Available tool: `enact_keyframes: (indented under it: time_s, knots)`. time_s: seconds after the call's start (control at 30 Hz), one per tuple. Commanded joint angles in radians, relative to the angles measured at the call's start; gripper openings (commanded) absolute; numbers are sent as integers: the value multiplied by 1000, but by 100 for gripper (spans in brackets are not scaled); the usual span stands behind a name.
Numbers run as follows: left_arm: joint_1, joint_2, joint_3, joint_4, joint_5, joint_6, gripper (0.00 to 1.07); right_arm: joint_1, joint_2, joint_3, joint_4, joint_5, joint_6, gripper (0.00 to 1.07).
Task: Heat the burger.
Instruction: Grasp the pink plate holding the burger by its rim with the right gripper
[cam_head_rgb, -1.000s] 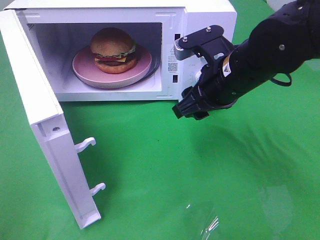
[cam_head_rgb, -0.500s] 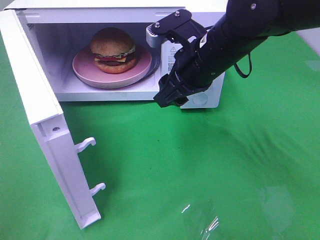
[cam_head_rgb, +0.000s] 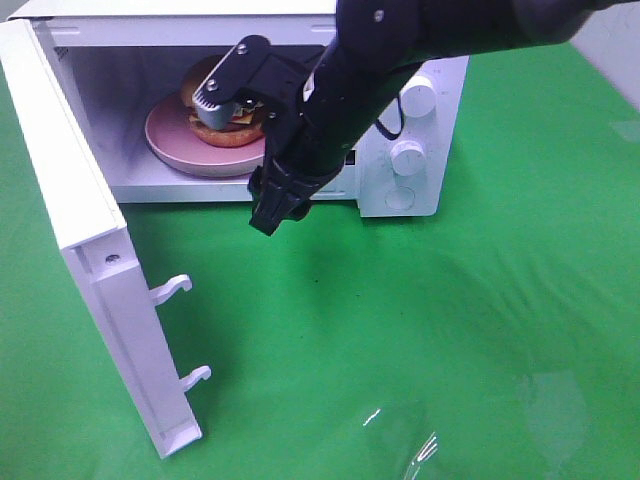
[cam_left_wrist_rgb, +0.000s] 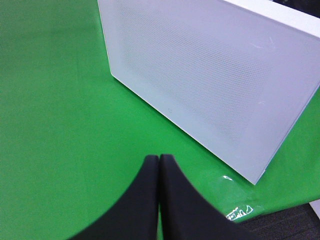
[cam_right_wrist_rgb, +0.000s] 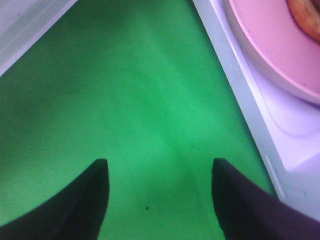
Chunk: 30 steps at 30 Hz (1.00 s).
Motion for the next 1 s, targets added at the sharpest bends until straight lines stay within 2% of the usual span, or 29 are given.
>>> enact_keyframes:
  time_s: [0.03,0.37,0.67,0.73,1.0]
  knots:
    - [4,-24,3,0,-12,0,0,55,57,-77,-148,8,-7,58]
    - [4,-24,3,0,-12,0,0,84,166,-217,-340,27,61,55]
    - [4,-24,3,0,-12,0,0,84,238,-292,-413,26,79,55]
    - [4,-24,3,0,-12,0,0,84,279,-335,-477,28,165,55]
    - [4,-24,3,0,-12,-1,0,81,316,-377,-653,24,295,55]
